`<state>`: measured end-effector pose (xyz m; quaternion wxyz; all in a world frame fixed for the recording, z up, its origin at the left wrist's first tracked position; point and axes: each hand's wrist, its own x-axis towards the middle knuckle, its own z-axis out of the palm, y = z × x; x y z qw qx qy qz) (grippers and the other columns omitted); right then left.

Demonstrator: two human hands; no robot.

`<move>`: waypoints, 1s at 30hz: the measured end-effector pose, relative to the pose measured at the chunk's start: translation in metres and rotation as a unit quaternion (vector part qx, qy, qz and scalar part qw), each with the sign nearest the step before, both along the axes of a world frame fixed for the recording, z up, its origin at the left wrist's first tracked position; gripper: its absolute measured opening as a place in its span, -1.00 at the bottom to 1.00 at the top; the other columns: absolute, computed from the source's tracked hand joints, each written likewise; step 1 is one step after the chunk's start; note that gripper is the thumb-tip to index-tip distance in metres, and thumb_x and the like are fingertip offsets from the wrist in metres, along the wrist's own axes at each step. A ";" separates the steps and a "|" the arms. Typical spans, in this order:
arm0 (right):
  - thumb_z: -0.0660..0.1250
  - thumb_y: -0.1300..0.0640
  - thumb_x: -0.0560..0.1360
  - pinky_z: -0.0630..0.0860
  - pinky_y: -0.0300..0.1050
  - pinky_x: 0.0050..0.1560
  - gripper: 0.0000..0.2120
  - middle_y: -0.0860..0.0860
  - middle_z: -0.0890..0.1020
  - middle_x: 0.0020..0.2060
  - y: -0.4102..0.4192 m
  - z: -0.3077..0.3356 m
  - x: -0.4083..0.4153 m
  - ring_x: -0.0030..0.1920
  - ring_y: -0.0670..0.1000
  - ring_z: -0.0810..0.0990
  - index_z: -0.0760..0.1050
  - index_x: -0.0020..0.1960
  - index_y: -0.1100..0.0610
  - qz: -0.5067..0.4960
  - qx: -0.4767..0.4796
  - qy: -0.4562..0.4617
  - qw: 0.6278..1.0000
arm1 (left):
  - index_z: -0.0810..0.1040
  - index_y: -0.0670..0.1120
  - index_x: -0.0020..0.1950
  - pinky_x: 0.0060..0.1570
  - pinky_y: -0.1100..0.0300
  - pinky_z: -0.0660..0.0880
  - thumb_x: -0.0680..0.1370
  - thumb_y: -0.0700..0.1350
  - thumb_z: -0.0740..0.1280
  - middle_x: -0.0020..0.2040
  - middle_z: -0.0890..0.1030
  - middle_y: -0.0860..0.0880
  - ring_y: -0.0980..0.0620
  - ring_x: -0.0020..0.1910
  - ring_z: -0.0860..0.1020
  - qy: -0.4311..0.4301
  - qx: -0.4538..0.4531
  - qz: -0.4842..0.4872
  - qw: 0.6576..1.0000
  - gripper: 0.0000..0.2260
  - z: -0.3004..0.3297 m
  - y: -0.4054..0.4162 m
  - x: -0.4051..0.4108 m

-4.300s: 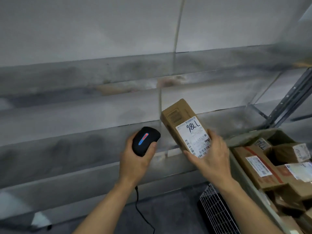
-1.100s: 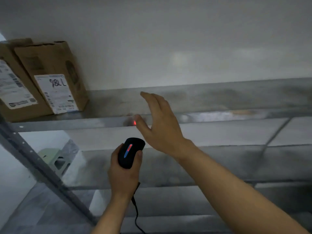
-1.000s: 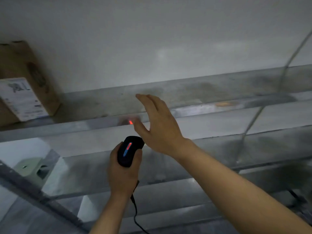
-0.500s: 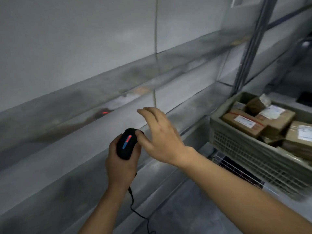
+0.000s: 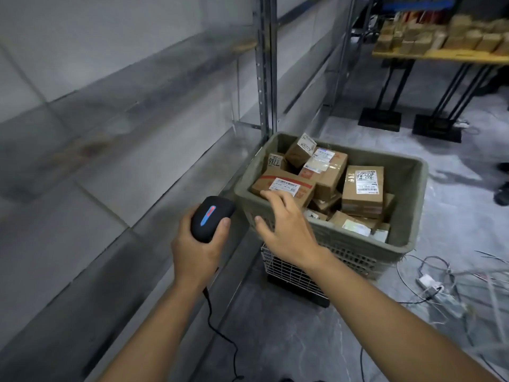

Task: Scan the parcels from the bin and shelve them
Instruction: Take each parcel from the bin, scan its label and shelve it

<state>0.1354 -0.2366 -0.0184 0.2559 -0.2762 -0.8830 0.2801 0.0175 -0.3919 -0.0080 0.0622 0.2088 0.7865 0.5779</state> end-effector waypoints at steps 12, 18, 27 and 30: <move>0.28 -0.10 0.58 0.41 0.11 0.39 -0.44 -0.01 0.32 0.41 0.110 -0.057 0.003 0.43 0.06 0.32 0.26 0.53 0.00 -0.128 -0.092 -0.103 0.982 | 0.53 0.23 0.18 -0.07 0.21 0.58 0.42 0.14 0.55 0.04 0.66 0.18 0.17 -0.04 0.66 0.004 -0.008 -0.126 0.992 -0.62 -0.022 0.138 -0.041; 0.32 -0.08 0.57 0.41 0.09 0.38 -0.40 0.03 0.32 0.42 0.150 -0.072 -0.015 0.44 0.08 0.31 0.23 0.55 0.00 -0.188 -0.144 -0.149 0.960 | 0.52 0.14 0.25 -0.09 0.44 0.49 0.46 0.09 0.57 0.07 0.63 0.20 0.35 0.00 0.59 0.010 -0.013 -0.183 0.983 -0.59 -0.035 0.196 -0.077; 0.36 -0.08 0.56 0.37 0.10 0.42 -0.31 0.12 0.30 0.47 0.222 -0.080 -0.079 0.45 0.15 0.32 0.16 0.56 0.12 -0.253 -0.189 -0.156 0.936 | 0.54 -0.01 0.34 -0.17 0.56 0.44 0.49 -0.02 0.56 0.01 0.58 0.25 0.48 -0.06 0.55 -0.019 -0.020 -0.227 0.973 -0.54 -0.047 0.278 -0.113; 0.37 -0.09 0.55 0.43 0.07 0.33 -0.37 0.13 0.36 0.40 0.259 -0.086 -0.106 0.38 0.16 0.40 0.23 0.48 0.14 -0.257 -0.216 -0.140 0.932 | 0.54 -0.02 0.33 -0.15 0.56 0.43 0.48 -0.03 0.57 0.00 0.58 0.28 0.49 -0.05 0.55 -0.022 -0.030 -0.214 0.976 -0.54 -0.048 0.303 -0.120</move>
